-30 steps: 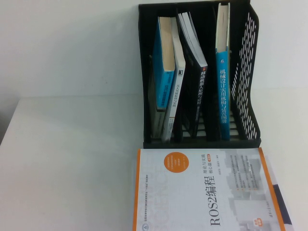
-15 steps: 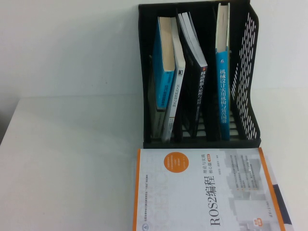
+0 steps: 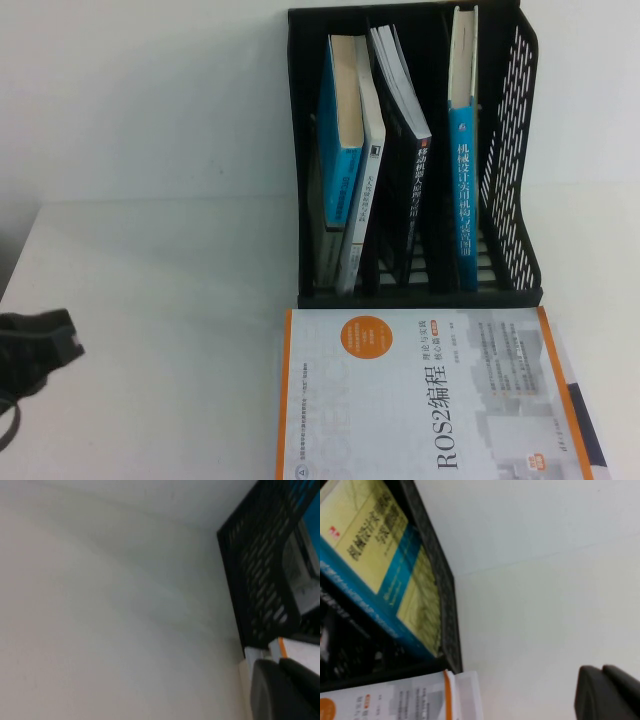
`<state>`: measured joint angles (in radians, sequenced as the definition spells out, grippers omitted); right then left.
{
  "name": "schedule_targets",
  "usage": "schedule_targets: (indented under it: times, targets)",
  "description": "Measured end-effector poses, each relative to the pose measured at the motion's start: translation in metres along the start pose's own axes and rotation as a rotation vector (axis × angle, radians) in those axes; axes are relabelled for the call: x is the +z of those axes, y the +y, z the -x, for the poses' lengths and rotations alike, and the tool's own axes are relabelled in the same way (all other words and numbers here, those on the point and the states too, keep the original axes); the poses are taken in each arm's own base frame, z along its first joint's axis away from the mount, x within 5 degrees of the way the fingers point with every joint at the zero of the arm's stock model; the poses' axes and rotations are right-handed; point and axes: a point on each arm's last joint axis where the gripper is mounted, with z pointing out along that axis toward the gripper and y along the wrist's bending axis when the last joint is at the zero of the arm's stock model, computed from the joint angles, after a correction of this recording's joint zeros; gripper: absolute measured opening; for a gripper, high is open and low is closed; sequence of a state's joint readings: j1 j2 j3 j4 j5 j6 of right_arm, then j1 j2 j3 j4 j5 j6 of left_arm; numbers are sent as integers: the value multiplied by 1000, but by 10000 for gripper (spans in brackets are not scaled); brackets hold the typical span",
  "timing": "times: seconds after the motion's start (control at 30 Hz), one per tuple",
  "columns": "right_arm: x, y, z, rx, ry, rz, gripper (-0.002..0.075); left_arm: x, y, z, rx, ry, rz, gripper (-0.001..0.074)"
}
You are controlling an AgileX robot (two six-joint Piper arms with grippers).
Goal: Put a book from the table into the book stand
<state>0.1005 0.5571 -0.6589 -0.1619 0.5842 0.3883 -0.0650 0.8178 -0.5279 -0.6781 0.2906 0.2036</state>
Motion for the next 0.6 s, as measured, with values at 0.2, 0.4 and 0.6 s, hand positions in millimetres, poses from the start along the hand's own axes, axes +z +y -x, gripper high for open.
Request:
schedule_targets:
  times: [0.2,0.4,0.6]
  targets:
    - [2,9,-3,-1,36,73,-3,20,4,-9,-74,118,14,-4]
    - [24,15,-2,-59,87,68,-3,21,3,-6,-149,95,0,-4]
    - [58,23,-9,-137,208,47,-3,21,2,-3,-139,72,-14,-4]
